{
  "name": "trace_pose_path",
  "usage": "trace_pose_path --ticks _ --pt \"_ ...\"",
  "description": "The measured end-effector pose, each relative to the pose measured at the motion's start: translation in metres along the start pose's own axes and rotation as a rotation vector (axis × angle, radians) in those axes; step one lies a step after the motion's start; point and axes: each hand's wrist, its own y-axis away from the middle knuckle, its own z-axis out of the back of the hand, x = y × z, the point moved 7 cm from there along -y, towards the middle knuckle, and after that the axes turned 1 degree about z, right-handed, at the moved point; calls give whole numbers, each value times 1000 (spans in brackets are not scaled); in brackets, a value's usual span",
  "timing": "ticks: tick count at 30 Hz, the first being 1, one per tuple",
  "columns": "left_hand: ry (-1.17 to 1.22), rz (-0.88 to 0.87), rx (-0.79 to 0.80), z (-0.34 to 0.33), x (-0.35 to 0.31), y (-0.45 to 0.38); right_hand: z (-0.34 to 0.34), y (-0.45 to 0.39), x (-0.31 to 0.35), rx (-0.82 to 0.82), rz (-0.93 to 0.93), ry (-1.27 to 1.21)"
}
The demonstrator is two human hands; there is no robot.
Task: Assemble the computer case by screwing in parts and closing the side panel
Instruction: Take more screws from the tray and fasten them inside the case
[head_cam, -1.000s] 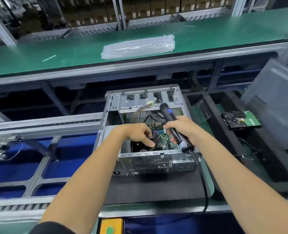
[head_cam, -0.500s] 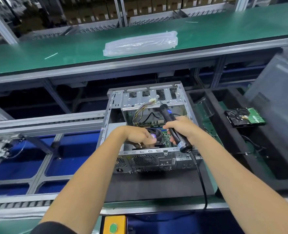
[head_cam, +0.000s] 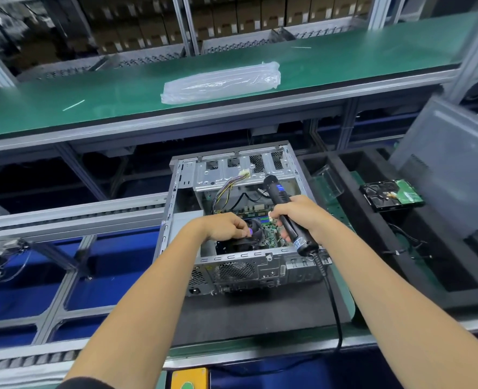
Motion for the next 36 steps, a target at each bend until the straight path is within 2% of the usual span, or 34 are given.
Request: trace_pose_path --ticks 12,17,24,28,32,36 --pt "-110 27 -193 14 7 -14 7 5 0 -45 6 -9" --pt "-144 -26 -344 28 -8 -18 17 8 0 -78 30 -29" --pt "-108 -243 -462 33 -118 -51 80 29 -1 -180 84 -106" --pt "-122 -329 -456 13 -186 -82 137 38 -16 -239 74 -152" --pt "-110 -279 -370 -14 -230 -129 195 37 -41 -269 41 -163" --pt "-159 -123 -305 -45 -255 -186 247 36 -77 -263 -18 -196"
